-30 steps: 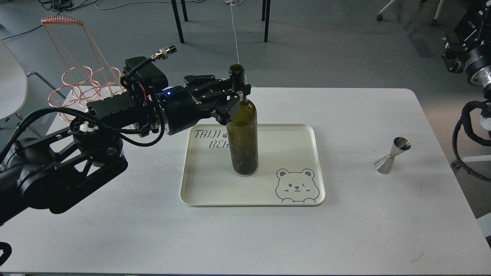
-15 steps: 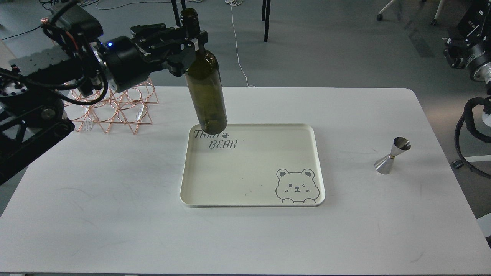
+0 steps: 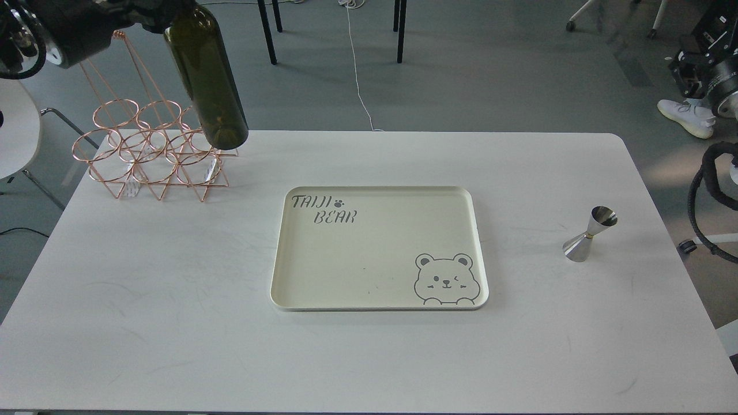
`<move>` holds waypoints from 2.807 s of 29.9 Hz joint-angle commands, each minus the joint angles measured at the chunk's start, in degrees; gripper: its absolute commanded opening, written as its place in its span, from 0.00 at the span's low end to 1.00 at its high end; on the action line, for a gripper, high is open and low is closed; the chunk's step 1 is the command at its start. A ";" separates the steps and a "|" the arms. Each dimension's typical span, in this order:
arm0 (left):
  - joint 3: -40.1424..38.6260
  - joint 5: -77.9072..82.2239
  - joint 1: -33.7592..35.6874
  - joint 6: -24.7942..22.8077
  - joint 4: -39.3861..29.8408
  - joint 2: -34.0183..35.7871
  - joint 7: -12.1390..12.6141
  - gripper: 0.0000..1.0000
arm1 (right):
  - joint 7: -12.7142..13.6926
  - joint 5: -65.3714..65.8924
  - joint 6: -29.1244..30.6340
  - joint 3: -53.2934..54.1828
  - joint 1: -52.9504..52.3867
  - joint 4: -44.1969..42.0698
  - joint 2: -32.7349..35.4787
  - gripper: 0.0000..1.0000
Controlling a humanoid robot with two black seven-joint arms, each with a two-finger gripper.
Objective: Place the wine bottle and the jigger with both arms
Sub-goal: 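Lift the wine bottle and carry it over the copper rack, then lower the bottle into the copper rack and release it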
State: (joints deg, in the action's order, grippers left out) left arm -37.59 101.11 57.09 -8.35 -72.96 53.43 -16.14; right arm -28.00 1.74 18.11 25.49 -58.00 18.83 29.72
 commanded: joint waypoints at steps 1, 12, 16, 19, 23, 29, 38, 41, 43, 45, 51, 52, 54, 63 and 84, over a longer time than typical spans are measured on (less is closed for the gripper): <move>2.08 2.06 0.47 0.09 2.29 0.01 -0.82 0.13 | 0.00 0.11 -0.01 0.00 0.08 -0.02 0.16 0.97; 2.61 2.86 0.83 0.35 6.96 -0.16 -1.62 0.13 | 0.00 0.11 -0.01 0.00 0.26 -0.02 0.16 0.97; 2.61 2.86 0.48 0.44 8.36 -0.69 -1.62 0.13 | 0.00 0.11 -0.01 -0.09 0.17 -0.02 0.25 0.97; 2.70 2.86 0.30 0.53 8.98 -0.78 -1.62 0.13 | 0.00 0.11 -0.01 -0.09 0.17 -0.02 0.34 0.97; 4.27 2.69 0.39 1.05 10.47 -0.96 -1.71 0.14 | 0.00 0.11 -0.01 -0.09 0.17 -0.02 0.34 0.97; 8.05 1.98 0.39 3.69 11.88 -1.66 -1.97 0.15 | 0.00 0.11 -0.01 -0.09 0.17 -0.02 0.34 0.97; 8.94 0.58 -0.14 4.13 13.20 -3.24 -1.97 0.20 | 0.00 0.11 -0.01 -0.09 0.17 -0.02 0.34 0.97; 8.85 0.49 -1.28 4.13 13.63 -3.42 -1.88 0.21 | 0.00 0.11 -0.01 -0.09 0.17 -0.02 0.34 0.97; 8.85 0.49 -1.90 4.13 14.25 -3.85 -1.97 0.21 | 0.00 0.11 -0.01 -0.09 0.17 -0.02 0.34 0.97; 8.85 0.49 -2.07 4.13 15.21 -4.73 -1.97 0.22 | 0.00 0.11 -0.01 -0.09 0.17 -0.02 0.34 0.97; 9.02 0.49 -3.30 4.13 18.29 -5.53 -2.85 0.26 | 0.00 0.11 -0.01 -0.09 0.08 0.06 0.34 0.97; 9.37 0.49 -3.48 4.13 18.38 -5.61 -3.28 0.28 | 0.00 0.11 -0.01 -0.09 0.08 -0.02 0.34 0.97; 10.34 0.40 -3.39 4.22 18.38 -5.53 -3.55 0.31 | 0.00 0.11 -0.01 -0.09 0.17 -0.02 0.34 0.97; 10.78 -1.53 -3.48 4.22 18.38 -5.53 -3.46 0.72 | 0.00 0.11 -0.01 -0.09 -0.01 -0.02 0.34 0.97; 9.64 -61.25 0.56 7.30 21.99 -2.54 -3.38 0.98 | 0.00 0.02 -0.27 0.35 0.08 0.06 1.22 0.99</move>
State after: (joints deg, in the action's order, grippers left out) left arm -28.08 51.56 57.72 -0.75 -51.26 49.92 -19.12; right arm -28.00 1.85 18.10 25.54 -58.01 18.90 30.71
